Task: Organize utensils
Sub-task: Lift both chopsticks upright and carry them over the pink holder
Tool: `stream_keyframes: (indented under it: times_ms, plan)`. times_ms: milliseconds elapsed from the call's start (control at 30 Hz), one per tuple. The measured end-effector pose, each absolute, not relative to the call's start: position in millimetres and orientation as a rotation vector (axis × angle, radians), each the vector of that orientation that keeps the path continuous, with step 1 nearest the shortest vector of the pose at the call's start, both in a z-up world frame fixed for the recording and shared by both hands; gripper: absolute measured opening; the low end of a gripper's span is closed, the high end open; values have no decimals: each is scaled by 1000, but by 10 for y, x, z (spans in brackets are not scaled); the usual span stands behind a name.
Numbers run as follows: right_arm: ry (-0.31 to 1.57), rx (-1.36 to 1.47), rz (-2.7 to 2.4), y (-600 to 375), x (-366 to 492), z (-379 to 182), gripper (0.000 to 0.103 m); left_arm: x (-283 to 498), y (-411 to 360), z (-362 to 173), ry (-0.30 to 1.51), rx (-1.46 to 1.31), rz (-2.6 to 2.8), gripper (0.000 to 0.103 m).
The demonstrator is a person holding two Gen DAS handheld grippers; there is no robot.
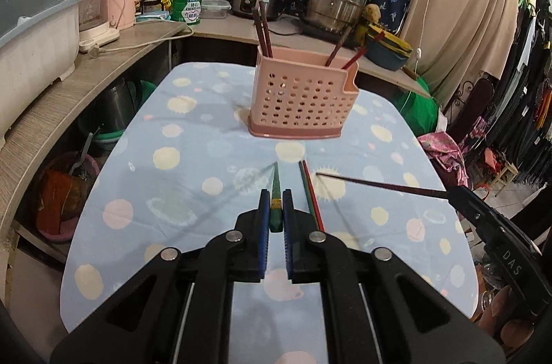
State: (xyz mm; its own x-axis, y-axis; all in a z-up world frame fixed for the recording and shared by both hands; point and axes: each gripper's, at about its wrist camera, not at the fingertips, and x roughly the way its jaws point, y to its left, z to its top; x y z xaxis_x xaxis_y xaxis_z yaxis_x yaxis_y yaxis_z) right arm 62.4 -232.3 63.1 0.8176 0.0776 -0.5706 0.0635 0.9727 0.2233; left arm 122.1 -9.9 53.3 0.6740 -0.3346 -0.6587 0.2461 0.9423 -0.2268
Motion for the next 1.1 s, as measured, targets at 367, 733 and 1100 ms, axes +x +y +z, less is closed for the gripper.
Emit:
stream_keyframes:
  times_ms: [367,733,1100]
  plan:
    - [500,235,13,-2460,1034,1297,7,1771,-5,1199,657,-172,-329,7]
    - [326,265,47,-2522,1618,2121,7,2236,-4,2079,500,-190,-351,7]
    - [258,295,20,-2511,2378,2376,7,2798,-142,2571,350,-203,-322,7]
